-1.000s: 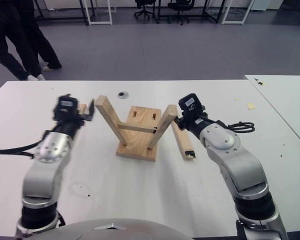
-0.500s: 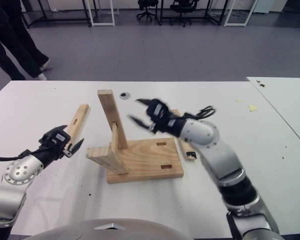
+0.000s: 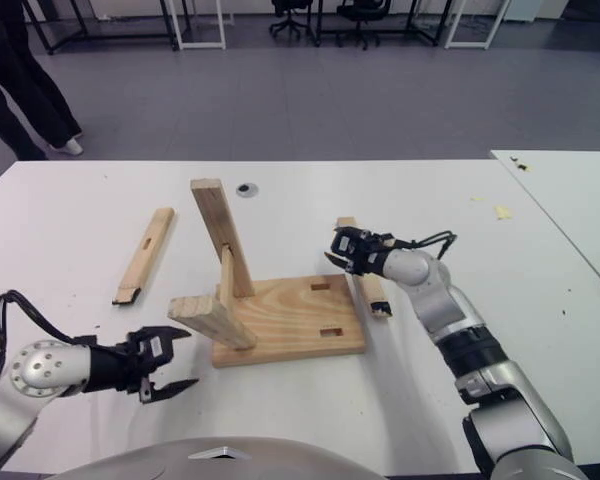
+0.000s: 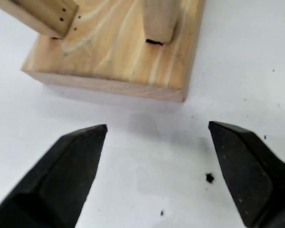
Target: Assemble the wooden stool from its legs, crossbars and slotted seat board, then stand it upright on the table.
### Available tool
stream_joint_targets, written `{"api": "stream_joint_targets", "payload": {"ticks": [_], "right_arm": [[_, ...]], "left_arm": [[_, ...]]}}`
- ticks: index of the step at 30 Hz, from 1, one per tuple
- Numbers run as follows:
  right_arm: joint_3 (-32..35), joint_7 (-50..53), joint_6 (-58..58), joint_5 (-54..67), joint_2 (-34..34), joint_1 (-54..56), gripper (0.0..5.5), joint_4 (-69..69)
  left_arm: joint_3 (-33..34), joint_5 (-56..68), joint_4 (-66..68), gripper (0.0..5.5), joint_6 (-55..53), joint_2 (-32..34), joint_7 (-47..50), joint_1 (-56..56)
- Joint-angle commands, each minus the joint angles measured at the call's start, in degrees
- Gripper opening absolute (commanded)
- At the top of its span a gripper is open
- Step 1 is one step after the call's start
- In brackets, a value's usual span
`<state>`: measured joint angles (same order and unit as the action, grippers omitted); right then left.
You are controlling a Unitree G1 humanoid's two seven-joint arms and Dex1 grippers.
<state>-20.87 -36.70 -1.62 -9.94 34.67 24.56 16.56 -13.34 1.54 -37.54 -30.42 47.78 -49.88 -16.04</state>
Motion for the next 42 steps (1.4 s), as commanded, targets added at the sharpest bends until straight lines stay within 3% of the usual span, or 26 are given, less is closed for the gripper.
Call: {"api": "stream_joint_targets", "payload": {"ticks": [1,6,9,12,15,22,26,29,31,36,42], "right_arm": [[-5.91,-4.04,-7.18,-5.86,-2.45,5.64,2.73,8.69],[-10.36,-17.95,-13.77,-5.65,-1.94,7.12,2.73,14.45],[-8.88,-24.79,-11.73,-0.49,-2.70,6.43,2.73,12.47],[-7.81,-21.22,-10.13,-1.42,-5.70,7.28,2.73,14.41],[-6.27,-15.85,-6.15,-2.01,-9.00,5.51,2.73,13.89],[-3.31,-4.92,2.80,-3.16,-13.57,0.20,2.73,8.37],[7.84,7.00,10.62,-1.49,-12.41,-3.82,2.73,-2.04],[22.41,11.83,16.60,5.29,-10.08,-8.10,2.73,-10.59],[28.62,10.49,19.11,10.01,-8.19,-11.14,2.73,-8.34],[33.81,6.90,19.21,16.38,-7.19,-13.59,2.73,3.80],[30.27,5.30,23.80,15.69,-5.70,-14.31,2.73,10.06]], "left_arm": [[-7.45,-5.13,8.66,3.97,3.55,-6.40,5.54,3.40],[-8.17,-11.30,21.15,3.97,7.47,-13.20,16.59,10.91],[-7.34,-13.60,32.40,3.97,11.44,-17.05,22.39,19.21],[-7.19,-12.64,44.87,3.97,17.17,-23.76,25.94,27.42],[-7.54,-11.13,51.15,3.97,20.97,-28.32,26.15,28.52],[-6.16,-12.96,62.13,3.97,27.46,-29.10,27.35,32.42],[-2.40,-12.73,52.91,3.97,25.78,-26.59,29.62,30.60],[5.52,-9.16,38.38,3.97,19.96,-25.19,31.17,25.13],[11.63,-4.22,33.05,3.97,18.08,-26.28,31.79,21.88],[21.11,4.94,31.97,3.97,17.26,-28.13,31.83,19.86],[19.24,5.13,30.91,3.97,15.31,-28.32,31.41,19.67]]}}
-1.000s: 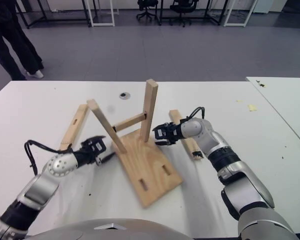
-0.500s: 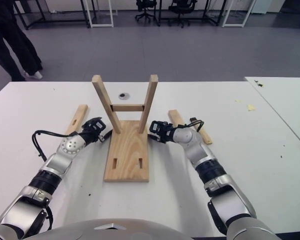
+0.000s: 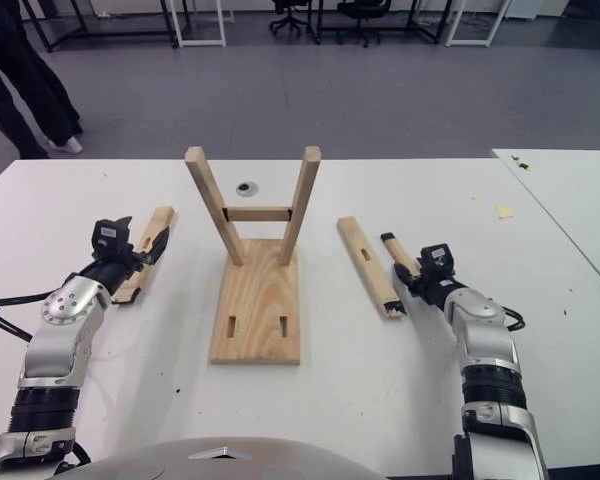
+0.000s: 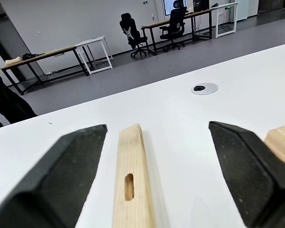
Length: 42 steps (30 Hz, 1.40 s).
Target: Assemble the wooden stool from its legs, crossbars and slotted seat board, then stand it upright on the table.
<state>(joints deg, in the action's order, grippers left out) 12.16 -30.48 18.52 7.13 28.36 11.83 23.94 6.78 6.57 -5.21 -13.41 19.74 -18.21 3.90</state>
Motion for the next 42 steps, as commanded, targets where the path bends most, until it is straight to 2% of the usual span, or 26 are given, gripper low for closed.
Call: {"api": "stream_joint_targets", "payload": {"ticks": [1,7,9,12,14,17,20,22,33,41,42], "right_arm": [[-3.12,-0.77,3.86,-1.58,0.77,-1.69,2.55,3.06],[-4.02,0.97,3.27,-1.31,0.10,-2.12,1.52,2.61],[-3.37,2.06,3.55,-0.50,-0.42,-2.00,1.34,1.09],[4.34,6.86,-1.39,4.42,-0.27,5.00,1.33,-6.87],[7.42,9.25,-4.18,7.03,1.34,13.23,1.33,-17.48],[-0.82,7.39,-4.56,6.50,0.99,24.10,1.33,-35.83],[-13.14,5.53,-5.90,3.81,-3.74,27.78,1.32,-45.31],[-17.25,5.54,-6.46,2.51,-5.61,28.32,1.32,-47.85],[-17.41,5.13,-6.15,0.99,-6.02,27.58,1.32,-48.32],[-17.35,3.97,-6.18,0.51,-5.95,26.38,1.32,-48.10],[-17.38,3.79,-6.16,0.49,-5.94,26.25,1.32,-48.06]], "left_arm": [[-0.30,0.64,-1.88,3.97,-2.26,-0.36,0.14,0.14],[9.43,8.40,-6.20,3.97,-7.54,1.83,2.57,8.52],[12.19,11.59,-8.05,3.97,-10.44,3.76,2.35,13.11],[13.42,20.69,-9.55,3.97,-16.12,5.29,0.48,25.79],[14.13,32.16,-8.81,3.97,-22.15,1.43,1.76,36.72],[13.79,50.64,-6.74,3.97,-30.23,-6.78,5.27,48.12],[12.94,58.40,-2.89,3.97,-33.15,-11.66,8.89,52.34],[12.56,60.86,-2.07,3.97,-33.76,-12.67,10.47,53.15],[10.33,65.22,-6.61,2.20,-32.94,-12.40,13.61,48.46],[8.08,65.36,-8.83,0.69,-32.42,-11.80,12.38,47.11],[7.97,65.42,-8.93,0.65,-32.24,-11.72,12.09,47.09]]}}
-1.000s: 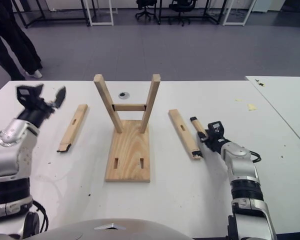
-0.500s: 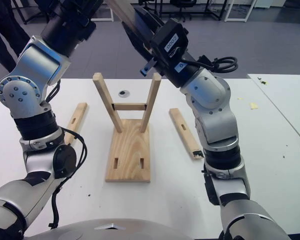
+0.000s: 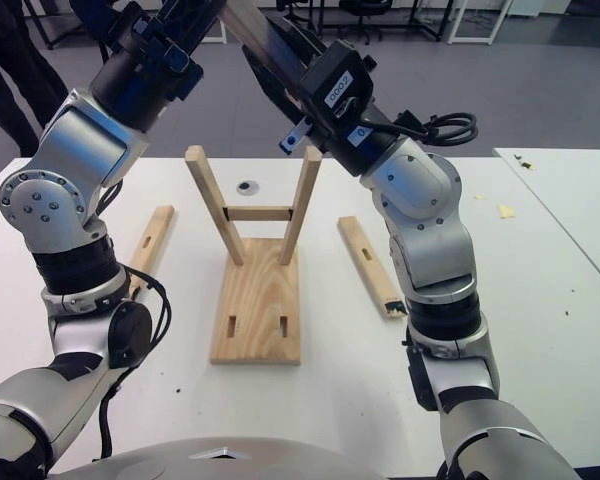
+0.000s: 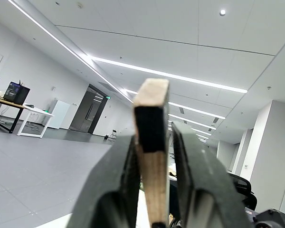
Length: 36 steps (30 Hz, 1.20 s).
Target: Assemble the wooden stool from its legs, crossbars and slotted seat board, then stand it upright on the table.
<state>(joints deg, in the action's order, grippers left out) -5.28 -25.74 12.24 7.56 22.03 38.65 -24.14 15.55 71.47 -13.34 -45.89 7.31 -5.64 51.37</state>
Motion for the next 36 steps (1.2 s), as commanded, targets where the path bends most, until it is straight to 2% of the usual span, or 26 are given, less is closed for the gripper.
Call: {"api": "stream_joint_targets", "payload": {"ticks": [1,4,7,10,12,15,17,20,26,36], "right_arm": [[0.09,-1.11,0.12,0.11,0.39,-0.67,1.32,0.13],[0.24,-1.60,0.71,0.29,0.56,-0.98,1.32,0.27],[0.36,-2.03,2.24,0.87,0.67,-1.12,1.94,0.00],[1.17,-1.91,3.38,0.34,1.67,-2.50,2.56,-0.74],[4.16,-0.50,4.11,0.29,2.50,-4.03,2.82,-1.22],[14.23,4.21,5.67,1.58,3.33,-7.23,2.82,-0.51],[20.16,7.87,5.55,0.97,3.54,-10.35,2.82,2.93],[21.92,11.15,0.33,-3.30,3.43,-17.30,2.82,12.42],[17.95,12.54,-8.02,-6.69,0.63,-24.22,2.82,21.75],[15.71,12.61,-12.08,-7.22,-0.17,-24.96,2.82,26.29]], "left_arm": [[-0.92,0.47,-0.88,0.51,0.42,0.86,-0.82,-0.38],[-1.35,-0.46,-1.21,0.47,0.77,1.62,-1.57,-0.91],[-0.90,-1.61,-1.44,0.39,1.20,3.90,-2.30,-1.24],[4.07,-4.14,1.59,0.39,2.77,11.33,-3.08,0.16],[9.24,-7.15,5.34,0.39,4.53,18.20,-4.04,-1.98],[16.02,-12.52,10.06,0.39,6.55,25.69,-7.43,-12.64],[17.10,-16.00,12.79,0.39,8.16,25.83,-10.27,-21.45],[13.81,-24.94,23.94,0.39,16.39,23.94,-16.85,-29.19],[12.25,-31.43,40.70,0.39,26.35,19.49,-21.22,-27.34],[11.97,-33.32,44.63,0.39,29.39,16.83,-22.55,-26.78]]}}
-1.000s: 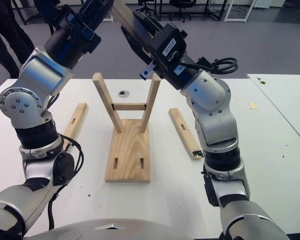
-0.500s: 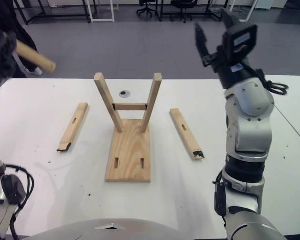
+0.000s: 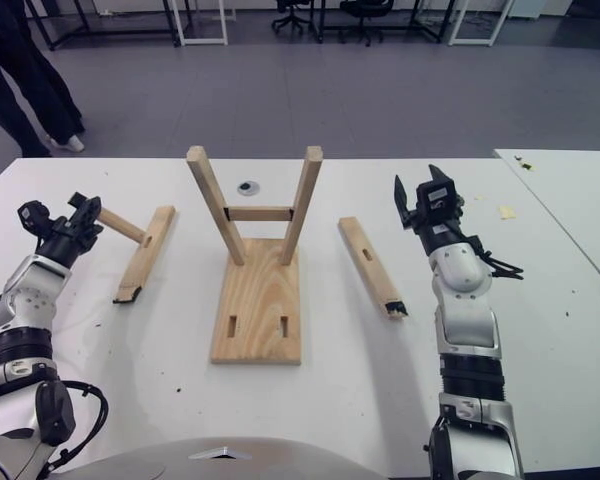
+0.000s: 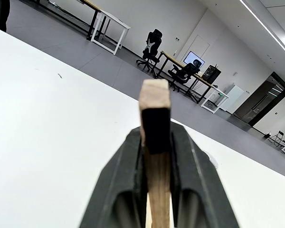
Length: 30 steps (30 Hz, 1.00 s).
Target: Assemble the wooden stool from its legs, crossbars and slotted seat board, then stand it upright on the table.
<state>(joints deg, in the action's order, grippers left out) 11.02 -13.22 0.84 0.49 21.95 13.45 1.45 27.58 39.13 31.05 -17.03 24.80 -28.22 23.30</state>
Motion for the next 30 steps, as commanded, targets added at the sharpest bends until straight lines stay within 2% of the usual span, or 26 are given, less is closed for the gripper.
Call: {"api": "stream_joint_targets", "payload": {"ticks": [1,9,16,20,30], "right_arm": [[-0.82,0.13,-0.74,-0.20,-0.16,0.30,2.82,0.77],[-1.89,0.27,-1.26,-0.61,-0.04,0.35,2.82,1.25],[-2.76,1.23,-2.03,-3.03,0.59,0.04,2.82,0.61],[-3.11,1.93,-2.41,-4.65,0.95,0.18,2.82,0.30],[-4.19,2.07,-2.33,-6.64,1.14,1.60,2.82,0.30]], "left_arm": [[-0.10,-1.26,0.59,0.39,0.79,-0.87,0.13,1.42],[-0.64,-4.51,4.64,0.39,4.11,-1.90,1.53,1.19],[-7.39,-15.15,1.01,0.39,7.85,-2.82,8.40,-3.38],[-12.07,-20.84,3.36,0.39,8.50,-4.04,11.68,-7.14],[-17.48,-24.23,11.65,0.39,9.76,-7.58,11.17,-8.31]]}}
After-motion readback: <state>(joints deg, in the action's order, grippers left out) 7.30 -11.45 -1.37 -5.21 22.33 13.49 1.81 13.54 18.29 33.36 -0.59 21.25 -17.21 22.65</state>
